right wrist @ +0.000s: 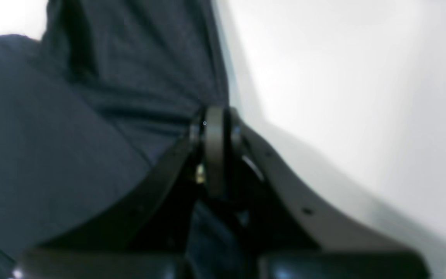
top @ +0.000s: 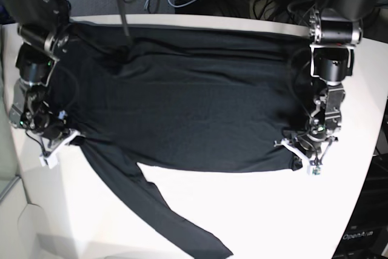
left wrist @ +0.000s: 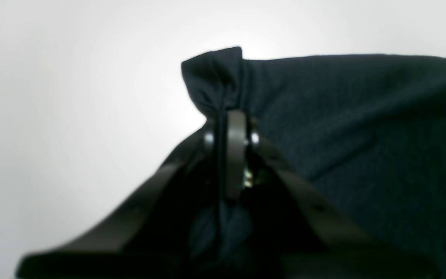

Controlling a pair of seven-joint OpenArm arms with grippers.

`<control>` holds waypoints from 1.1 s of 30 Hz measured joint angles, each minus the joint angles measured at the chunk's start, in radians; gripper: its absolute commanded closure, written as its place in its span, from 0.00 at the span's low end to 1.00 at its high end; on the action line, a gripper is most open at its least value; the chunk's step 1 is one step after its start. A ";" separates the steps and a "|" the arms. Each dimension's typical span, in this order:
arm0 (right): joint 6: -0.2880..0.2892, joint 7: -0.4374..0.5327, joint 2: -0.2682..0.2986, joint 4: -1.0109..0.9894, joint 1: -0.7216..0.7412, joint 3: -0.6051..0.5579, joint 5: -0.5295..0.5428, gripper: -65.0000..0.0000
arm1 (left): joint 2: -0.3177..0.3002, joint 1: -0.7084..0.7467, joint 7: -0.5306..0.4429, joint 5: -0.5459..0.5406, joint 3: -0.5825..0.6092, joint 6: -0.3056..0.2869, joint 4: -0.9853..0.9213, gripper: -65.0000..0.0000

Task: Fold the T-shirt properly
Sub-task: 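Close the right gripper on the shirt's side edge near the hem, then lift both side edges and fold them over onto the shoulder edge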

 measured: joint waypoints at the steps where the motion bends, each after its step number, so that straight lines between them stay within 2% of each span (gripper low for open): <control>1: 0.000 -0.023 -0.008 0.048 -0.022 0.002 -0.009 1.00 | 0.000 0.000 0.000 0.000 0.000 0.000 0.001 1.00; 5: -0.004 -0.094 -0.064 0.243 -0.101 -0.001 -0.025 1.00 | 0.000 0.005 0.017 0.000 -0.002 0.000 0.018 1.00; 8: -0.004 -0.157 -0.090 0.350 -0.137 -0.003 -0.025 1.00 | 0.001 0.047 0.059 0.001 -0.001 -0.001 0.105 1.00; 12: -0.004 -0.187 -0.100 0.465 -0.169 -0.005 -0.019 1.00 | 0.001 0.117 0.200 0.008 0.001 -0.003 0.274 1.00; 18: -0.004 -0.267 -0.126 0.631 -0.237 -0.022 -0.013 1.00 | 0.004 0.219 0.261 0.008 -0.002 -0.007 0.491 1.00; 23: -0.004 -0.333 -0.154 0.789 -0.315 -0.023 -0.018 1.00 | 0.000 0.293 0.320 0.008 -0.125 -0.011 0.609 1.00; 30: -0.003 -0.356 -0.156 0.946 -0.404 -0.024 -0.013 1.00 | -0.002 0.389 0.341 0.012 -0.193 -0.011 0.743 1.00; 33: -0.004 -0.365 -0.155 1.005 -0.433 -0.023 -0.021 1.00 | 0.000 0.414 0.394 0.012 -0.200 -0.010 0.794 1.00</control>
